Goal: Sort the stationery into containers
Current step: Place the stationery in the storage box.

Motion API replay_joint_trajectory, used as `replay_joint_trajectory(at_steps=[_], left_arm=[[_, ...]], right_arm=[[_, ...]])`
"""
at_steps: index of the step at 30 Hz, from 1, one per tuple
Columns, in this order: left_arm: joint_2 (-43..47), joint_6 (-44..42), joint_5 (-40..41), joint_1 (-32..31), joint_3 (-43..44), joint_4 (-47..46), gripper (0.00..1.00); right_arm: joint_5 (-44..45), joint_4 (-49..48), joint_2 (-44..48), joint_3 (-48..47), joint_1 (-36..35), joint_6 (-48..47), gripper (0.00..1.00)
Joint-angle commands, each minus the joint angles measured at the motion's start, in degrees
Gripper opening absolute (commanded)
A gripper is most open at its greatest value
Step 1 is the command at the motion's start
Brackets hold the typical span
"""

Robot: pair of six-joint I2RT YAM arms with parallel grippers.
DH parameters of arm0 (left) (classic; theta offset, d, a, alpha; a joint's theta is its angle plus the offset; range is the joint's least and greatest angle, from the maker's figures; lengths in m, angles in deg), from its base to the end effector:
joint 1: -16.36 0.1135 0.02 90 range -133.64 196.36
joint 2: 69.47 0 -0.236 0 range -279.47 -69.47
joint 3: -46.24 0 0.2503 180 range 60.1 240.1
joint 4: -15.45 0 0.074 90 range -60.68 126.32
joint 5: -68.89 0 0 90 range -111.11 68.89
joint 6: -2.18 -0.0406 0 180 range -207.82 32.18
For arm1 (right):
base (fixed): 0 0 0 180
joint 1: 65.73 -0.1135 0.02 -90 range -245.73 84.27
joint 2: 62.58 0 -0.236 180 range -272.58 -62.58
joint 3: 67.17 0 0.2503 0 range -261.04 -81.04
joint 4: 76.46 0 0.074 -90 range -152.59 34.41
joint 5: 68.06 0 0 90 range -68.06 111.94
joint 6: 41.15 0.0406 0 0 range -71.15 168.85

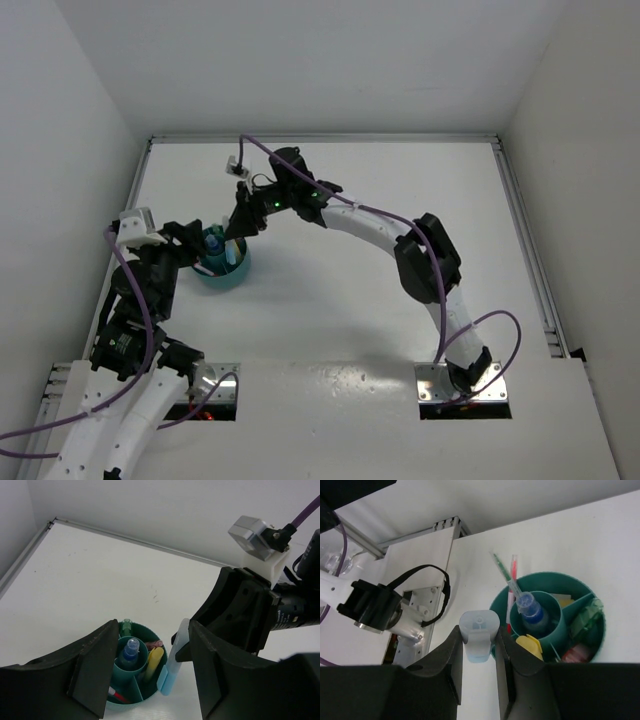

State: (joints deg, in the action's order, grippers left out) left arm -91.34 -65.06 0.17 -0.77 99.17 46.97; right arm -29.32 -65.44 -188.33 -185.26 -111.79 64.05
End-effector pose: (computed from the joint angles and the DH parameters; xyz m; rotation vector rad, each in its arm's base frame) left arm 0.1259 -0.0234 0.3297 -0.3663 1.5409 -0.2519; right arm 0.3242 0.3821 0.2398 -1.1784 1.7194 1.5341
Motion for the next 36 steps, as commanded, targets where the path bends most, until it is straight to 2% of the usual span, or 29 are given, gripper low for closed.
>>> replay_joint_trajectory(at_steps=[1, 6, 12, 19, 26, 28, 29, 32, 36], left_arm=[[0.6, 0.09, -0.09, 0.69, 0.04, -1.3, 0.64], [1.13, 0.09, -0.1, 0.69, 0.04, -1.3, 0.64], [1.65, 0.09, -0.1, 0.69, 0.04, -1.3, 0.64], [1.65, 0.09, -0.62, 0.69, 0.04, -1.3, 0.64], [1.65, 0.09, -0.62, 0.69, 0.04, -1.3, 0.64], [1.65, 0.09, -0.62, 0.69, 0.04, -1.3, 0.64], [1.65, 0.09, -0.62, 0.69, 0.04, -1.3, 0.64], [1.65, 0.09, -0.62, 0.69, 0.04, -1.3, 0.64], [1.65, 0.09, -0.62, 0.69, 0.04, -1.3, 0.64]], right_arm=[[0.46, -4.35, -1.07, 0.16, -1.92, 0.79, 0.0], [3.18, -5.23, -2.74, -0.37, -2.45, 0.79, 0.0], [7.14, -1.99, -3.88, -1.68, -2.98, -1.84, 0.0], [13.11, 1.53, -4.94, -4.14, -2.98, -6.93, 0.0], [14.7, 5.22, -4.94, -5.2, -4.03, -11.59, 0.01], [14.01, 6.01, -4.94, -5.2, -4.56, -13.17, 0.11], [14.0, 7.15, -4.94, -5.2, -4.56, -13.7, 0.23], [14.0, 8.3, -4.32, -5.2, -5.09, -14.5, 0.38], [13.38, 8.83, -3.62, -5.2, -5.09, -15.03, 0.47]])
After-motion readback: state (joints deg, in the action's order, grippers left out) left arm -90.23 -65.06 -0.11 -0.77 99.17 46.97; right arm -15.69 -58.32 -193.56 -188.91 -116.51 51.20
